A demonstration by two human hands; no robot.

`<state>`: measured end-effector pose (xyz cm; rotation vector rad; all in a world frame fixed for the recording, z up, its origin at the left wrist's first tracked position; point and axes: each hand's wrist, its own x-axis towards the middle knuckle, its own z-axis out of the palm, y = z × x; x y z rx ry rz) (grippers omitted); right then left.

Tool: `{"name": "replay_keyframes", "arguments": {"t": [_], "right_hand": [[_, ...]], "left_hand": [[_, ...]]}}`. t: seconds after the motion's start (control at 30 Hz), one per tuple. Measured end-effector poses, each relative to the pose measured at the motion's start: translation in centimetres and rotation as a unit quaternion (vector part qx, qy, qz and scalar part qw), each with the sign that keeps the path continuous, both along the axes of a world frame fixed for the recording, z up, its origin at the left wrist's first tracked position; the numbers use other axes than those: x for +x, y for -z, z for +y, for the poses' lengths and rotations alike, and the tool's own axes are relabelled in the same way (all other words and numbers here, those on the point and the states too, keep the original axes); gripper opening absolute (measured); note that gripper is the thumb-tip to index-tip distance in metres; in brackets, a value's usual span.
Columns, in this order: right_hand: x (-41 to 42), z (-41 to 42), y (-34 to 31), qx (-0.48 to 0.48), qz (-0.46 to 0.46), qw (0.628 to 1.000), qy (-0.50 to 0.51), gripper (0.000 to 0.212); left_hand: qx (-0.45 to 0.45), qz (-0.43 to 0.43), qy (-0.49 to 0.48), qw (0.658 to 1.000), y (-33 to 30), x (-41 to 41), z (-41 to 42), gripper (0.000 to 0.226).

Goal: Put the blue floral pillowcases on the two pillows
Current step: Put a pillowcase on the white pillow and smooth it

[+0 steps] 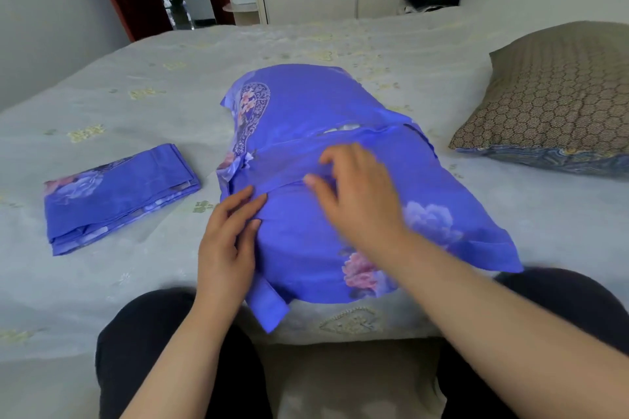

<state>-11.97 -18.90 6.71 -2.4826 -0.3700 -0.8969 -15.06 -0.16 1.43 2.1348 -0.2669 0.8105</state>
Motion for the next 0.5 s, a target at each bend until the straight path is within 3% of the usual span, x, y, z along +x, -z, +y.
{"name": "replay_keyframes", "arguments": {"t": [0.13,0.23,0.37,0.5], "right_hand": [[-4.8,3.7,5.4,-0.104,-0.048,0.992,-0.048,0.054],[-4.6,3.1,8.1,-0.159,-0.052,0.986,-0.023,0.052],[-3.2,1.8,8.4,-0.040,-0.129,0.990,-0.037,0.007],[-3.3,1.8,6.0,0.058,-0.110,0.991,-0.046,0.026]], "left_hand": [[-0.059,0.014,-0.024,0.998,-1.0,0.0,0.0,0.025],[-0.072,0.050,-0.011,0.996,-0.9,-0.4,0.7,0.021],[0.023,0.042,0.036,0.998,-0.1,-0.9,1.7,0.024],[0.111,0.066,-0.002,0.992,0.1,-1.0,1.8,0.049]]}}
